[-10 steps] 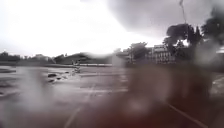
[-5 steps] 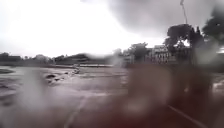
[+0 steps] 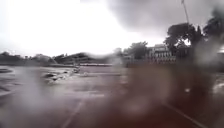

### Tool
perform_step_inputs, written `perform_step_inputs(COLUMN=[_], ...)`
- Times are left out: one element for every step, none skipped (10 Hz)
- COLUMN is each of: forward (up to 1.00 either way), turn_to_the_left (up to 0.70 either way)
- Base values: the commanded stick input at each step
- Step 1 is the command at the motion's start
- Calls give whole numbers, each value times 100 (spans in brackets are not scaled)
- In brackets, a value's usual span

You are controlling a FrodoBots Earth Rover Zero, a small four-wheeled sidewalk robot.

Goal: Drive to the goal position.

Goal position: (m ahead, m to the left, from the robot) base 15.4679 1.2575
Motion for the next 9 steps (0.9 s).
perform_step_inputs(forward=[45, 45, 45, 45, 45, 45, 45, 45, 45], turn_to_the_left=[0, 0, 0, 0, 0, 0, 0, 0, 0])
